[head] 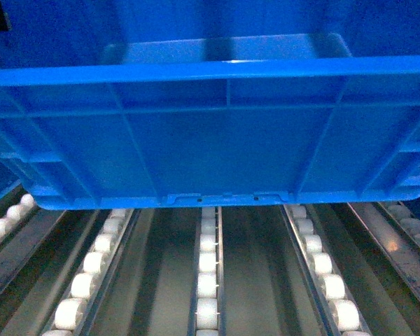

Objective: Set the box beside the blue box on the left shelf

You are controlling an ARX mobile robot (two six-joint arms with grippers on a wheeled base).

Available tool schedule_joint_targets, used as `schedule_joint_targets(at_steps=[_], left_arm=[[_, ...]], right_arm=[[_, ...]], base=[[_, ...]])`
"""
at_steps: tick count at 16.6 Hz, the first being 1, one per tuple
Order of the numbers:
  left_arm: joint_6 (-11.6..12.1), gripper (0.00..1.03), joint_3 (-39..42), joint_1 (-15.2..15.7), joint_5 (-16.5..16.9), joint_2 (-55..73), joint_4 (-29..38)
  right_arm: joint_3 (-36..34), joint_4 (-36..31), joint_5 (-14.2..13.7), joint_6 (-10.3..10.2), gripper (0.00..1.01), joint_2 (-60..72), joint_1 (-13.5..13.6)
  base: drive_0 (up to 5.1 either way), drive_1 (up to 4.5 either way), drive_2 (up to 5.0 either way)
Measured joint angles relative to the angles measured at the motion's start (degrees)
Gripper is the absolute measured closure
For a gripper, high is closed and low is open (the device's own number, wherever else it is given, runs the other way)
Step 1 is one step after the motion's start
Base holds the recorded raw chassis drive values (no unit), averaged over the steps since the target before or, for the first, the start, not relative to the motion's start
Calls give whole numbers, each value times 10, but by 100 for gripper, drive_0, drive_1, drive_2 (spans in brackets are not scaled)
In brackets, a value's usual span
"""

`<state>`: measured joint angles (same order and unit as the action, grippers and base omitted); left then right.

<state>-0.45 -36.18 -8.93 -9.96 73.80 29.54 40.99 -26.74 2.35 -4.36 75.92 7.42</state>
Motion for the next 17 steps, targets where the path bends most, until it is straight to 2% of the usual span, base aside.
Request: schedule_joint_targets(at_steps=[5,9,11,14,17], left_arm=[[4,94,2,-1,5,22,-106],[-21,94,6,-5,10,40,-156],[-26,94,6,-3,3,51,-176],[-20,94,5,11,-1,53,-180],[4,94,6,32,-3,52,-181]], right_arm=[[0,134,30,-31,92,38,-13],[-7,140,36,-35,92,55,-16],[-7,143,43,-36,92,58,-14],[-11,145,43,-42,92,58,-2],[-17,162,38,-54,92,57,21]], base=[[0,0,0],[0,0,0],[0,0,0],[0,0,0],[0,0,0]])
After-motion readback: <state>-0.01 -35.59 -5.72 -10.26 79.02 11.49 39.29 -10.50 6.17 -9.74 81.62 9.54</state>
